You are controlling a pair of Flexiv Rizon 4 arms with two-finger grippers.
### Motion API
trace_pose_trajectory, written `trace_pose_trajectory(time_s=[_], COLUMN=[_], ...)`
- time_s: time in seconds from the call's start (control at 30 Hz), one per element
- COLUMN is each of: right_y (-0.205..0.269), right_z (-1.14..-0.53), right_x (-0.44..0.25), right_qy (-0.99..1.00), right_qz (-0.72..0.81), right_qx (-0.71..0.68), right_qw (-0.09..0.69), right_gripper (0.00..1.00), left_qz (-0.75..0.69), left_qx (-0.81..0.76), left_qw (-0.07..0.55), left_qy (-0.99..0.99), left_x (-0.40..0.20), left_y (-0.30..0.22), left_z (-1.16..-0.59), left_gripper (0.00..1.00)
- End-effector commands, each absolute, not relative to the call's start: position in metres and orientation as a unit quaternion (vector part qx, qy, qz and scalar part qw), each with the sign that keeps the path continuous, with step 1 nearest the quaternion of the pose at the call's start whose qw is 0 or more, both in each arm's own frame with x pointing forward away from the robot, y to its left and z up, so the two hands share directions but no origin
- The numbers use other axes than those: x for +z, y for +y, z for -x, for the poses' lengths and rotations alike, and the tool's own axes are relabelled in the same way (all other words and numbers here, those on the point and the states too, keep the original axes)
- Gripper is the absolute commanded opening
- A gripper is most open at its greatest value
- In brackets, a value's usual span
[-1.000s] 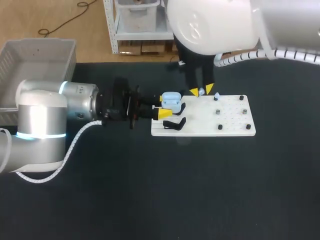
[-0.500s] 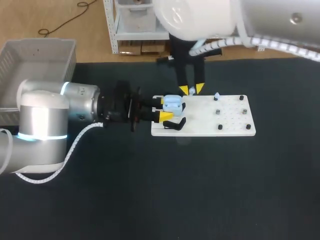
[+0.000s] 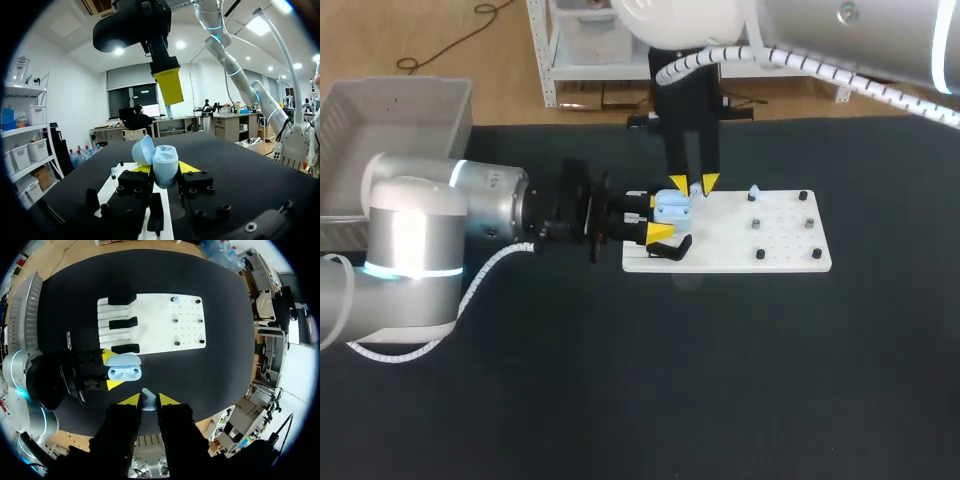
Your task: Pick up each earbud case from the left stands, insert the matching earbuds, close the lid, and place the case in the box.
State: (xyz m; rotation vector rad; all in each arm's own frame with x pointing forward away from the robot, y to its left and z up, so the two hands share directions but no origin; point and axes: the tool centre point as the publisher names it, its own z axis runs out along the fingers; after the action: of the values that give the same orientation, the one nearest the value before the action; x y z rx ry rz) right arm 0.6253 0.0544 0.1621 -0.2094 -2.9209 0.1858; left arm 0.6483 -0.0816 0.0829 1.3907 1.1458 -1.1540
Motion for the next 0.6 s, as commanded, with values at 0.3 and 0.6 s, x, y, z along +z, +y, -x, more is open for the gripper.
trace_pose_trajectory(time_s=[0.3,0.6], right_y=[0.0556,0.0599], right_z=[-0.6233,-0.6232], right_x=[0.1606,0.1575], right_qy=[-0.99,-0.989], right_qz=[0.078,0.078], right_qx=[0.053,0.067], right_qw=[0.101,0.106], right_gripper=[0.0,0.0], left_qz=[-0.571,-0.571], left_qx=[-0.474,-0.474], left_qw=[0.479,0.479], left_qy=[0.468,0.468], left_x=[0.082,0.082], left_y=[-0.0839,-0.0839], left_z=[-0.6502,-0.6502], left_gripper=[0.0,0.0])
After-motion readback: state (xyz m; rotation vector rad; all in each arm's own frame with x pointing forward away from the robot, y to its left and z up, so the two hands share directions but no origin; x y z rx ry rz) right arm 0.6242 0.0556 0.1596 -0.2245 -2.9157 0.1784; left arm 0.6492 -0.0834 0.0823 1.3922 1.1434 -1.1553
